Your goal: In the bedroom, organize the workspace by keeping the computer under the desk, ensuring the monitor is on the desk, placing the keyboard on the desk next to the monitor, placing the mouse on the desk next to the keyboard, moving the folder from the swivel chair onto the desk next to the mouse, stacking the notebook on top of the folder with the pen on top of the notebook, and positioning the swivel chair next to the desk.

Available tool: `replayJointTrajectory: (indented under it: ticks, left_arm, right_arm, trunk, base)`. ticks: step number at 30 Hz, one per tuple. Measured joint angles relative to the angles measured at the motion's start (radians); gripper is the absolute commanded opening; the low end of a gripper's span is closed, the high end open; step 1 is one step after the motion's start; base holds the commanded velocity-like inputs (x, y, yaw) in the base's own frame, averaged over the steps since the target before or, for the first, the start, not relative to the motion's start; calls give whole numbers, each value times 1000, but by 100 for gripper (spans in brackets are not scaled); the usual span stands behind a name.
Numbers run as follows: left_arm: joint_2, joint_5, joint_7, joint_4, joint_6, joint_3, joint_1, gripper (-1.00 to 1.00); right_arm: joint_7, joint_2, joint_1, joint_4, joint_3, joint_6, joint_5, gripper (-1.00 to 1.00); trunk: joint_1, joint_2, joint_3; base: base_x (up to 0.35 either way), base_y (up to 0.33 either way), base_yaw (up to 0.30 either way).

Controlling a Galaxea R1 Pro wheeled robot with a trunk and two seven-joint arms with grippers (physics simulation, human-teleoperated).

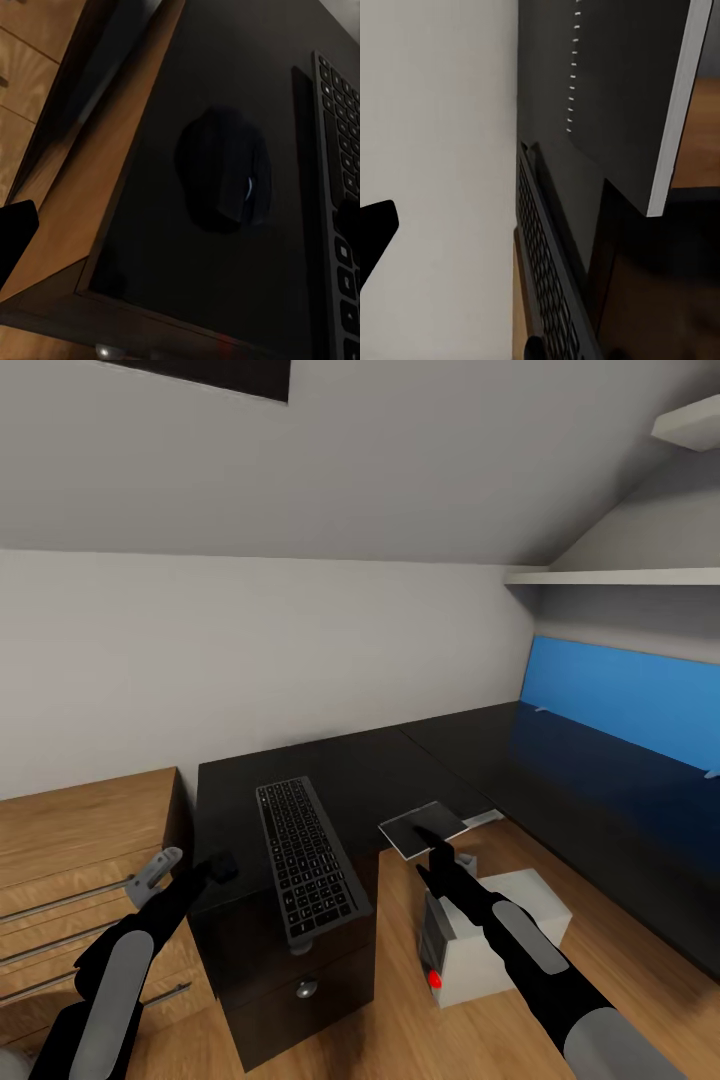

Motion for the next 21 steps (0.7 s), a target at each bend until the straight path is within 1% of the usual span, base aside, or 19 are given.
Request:
replayJointTrajectory:
  ticks: [21]
  left_arm:
    - [0, 0, 0, 0, 0, 0, 0, 100]
  right_arm:
    - [-3, 4, 0, -1, 0, -2, -2, 100]
  trunk:
    - [0, 0, 0]
  base:
    - [0, 0, 0]
